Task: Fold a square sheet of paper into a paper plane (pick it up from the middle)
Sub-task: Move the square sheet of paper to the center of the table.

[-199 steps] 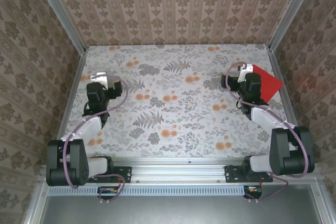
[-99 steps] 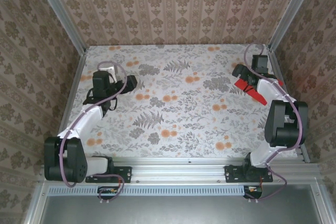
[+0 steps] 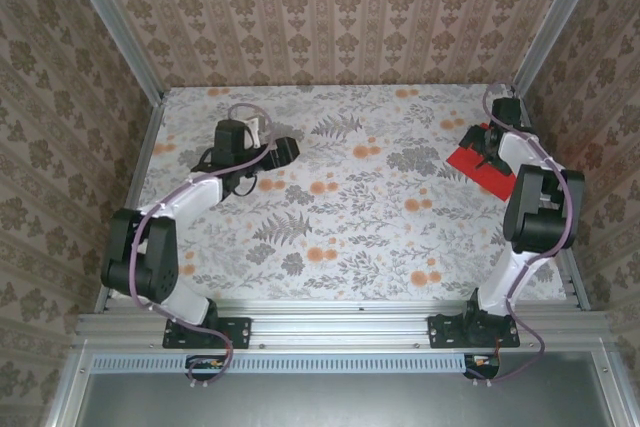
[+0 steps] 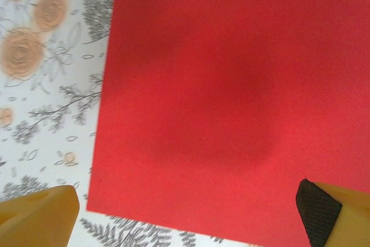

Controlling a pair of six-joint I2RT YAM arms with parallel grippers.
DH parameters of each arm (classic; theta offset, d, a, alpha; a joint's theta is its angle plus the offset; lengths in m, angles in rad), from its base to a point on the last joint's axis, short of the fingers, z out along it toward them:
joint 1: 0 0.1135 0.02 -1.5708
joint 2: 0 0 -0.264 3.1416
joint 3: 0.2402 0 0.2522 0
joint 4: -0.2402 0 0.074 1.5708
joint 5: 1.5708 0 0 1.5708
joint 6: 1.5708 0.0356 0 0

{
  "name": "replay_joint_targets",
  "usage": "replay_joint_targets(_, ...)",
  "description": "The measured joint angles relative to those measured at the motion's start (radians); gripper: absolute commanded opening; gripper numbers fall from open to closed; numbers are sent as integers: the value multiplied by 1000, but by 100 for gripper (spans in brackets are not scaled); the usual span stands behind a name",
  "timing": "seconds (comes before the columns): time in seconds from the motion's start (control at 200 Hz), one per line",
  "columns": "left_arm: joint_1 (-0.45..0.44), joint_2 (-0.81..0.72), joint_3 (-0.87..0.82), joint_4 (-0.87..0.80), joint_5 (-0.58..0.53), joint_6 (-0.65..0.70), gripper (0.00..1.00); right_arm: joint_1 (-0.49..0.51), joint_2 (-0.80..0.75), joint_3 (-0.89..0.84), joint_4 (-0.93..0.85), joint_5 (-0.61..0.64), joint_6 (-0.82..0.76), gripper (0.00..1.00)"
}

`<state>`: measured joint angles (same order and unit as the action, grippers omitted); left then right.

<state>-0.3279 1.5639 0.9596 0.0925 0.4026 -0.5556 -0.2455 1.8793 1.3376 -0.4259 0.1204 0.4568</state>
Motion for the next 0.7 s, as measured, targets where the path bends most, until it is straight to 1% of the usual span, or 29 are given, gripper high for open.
replay_joint_targets(0.19,-57,86,72,35,14,-37,100,-2,103,101,-79,5,0,98)
replay_joint_targets(0.36,-91,147,121,55,28,-59,100,-2,186,195,-137,4,-9,96)
replay_joint_targets(0.385,-92,153,124,57,30,-62,100,-3,196,204,-145,4,-11,95)
replay_joint_targets(0.415,-95,162,129,61,34,-66,100,-2,210,219,-154,4,-15,92)
replay_joint_targets(0.555,-97,181,129,72,46,-79,100,-3,264,268,-200,4,-35,93)
replay_joint_targets(0.7,-97,188,131,73,50,-80,100,-2,276,287,-240,-3,-43,92)
